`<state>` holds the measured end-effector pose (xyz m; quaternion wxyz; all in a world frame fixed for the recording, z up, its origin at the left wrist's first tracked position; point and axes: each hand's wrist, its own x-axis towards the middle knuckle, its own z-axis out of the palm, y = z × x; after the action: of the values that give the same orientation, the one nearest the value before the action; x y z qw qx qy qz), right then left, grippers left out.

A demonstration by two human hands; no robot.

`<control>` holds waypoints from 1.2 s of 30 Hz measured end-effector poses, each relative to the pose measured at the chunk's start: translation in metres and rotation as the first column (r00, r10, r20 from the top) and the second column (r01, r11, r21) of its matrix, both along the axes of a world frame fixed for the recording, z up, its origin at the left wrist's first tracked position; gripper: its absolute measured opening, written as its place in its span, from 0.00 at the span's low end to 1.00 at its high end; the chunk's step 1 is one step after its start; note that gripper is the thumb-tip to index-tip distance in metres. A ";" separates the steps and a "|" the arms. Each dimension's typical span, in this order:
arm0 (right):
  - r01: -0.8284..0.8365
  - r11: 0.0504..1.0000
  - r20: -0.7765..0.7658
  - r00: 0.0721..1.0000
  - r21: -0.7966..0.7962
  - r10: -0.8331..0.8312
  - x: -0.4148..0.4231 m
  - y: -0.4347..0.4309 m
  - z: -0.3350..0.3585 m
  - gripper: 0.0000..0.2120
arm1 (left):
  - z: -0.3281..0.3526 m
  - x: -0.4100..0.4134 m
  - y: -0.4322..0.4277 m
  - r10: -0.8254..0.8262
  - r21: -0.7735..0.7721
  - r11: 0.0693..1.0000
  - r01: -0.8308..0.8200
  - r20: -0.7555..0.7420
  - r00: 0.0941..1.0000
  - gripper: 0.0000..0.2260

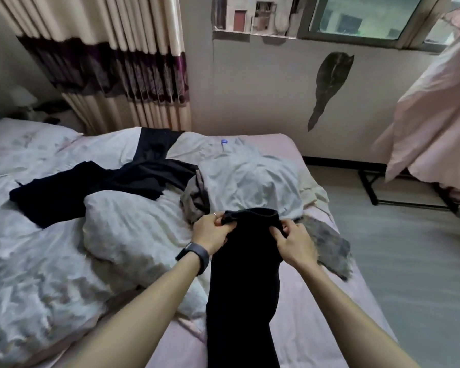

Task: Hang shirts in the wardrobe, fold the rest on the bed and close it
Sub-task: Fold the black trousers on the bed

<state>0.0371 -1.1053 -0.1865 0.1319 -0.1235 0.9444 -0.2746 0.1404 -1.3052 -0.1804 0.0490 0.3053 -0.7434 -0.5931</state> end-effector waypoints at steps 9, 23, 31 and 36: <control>-0.198 0.966 0.036 0.978 -0.169 0.206 -0.091 -0.092 -0.070 0.27 | -0.085 -0.121 -0.079 0.096 0.018 0.995 -0.098 0.085 0.992 0.25; -0.169 0.985 0.391 0.909 0.025 0.146 0.128 0.111 -0.236 0.24 | -0.258 0.125 0.105 -0.040 0.047 0.999 0.016 0.557 0.829 0.19; -0.064 0.987 0.551 0.834 0.150 -0.030 0.294 0.267 -0.303 0.26 | -0.308 0.316 0.240 -0.006 0.118 0.986 -0.118 0.735 0.678 0.25; -0.024 0.996 0.576 0.817 0.083 -0.029 0.335 0.305 -0.325 0.28 | -0.334 0.374 0.294 0.035 0.082 0.988 -0.132 0.710 0.704 0.20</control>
<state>0.3718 -0.8005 -0.5113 0.4160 -0.0277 0.8715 -0.2584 0.5144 -1.0107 -0.5139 -0.2315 0.5447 -0.6517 -0.4744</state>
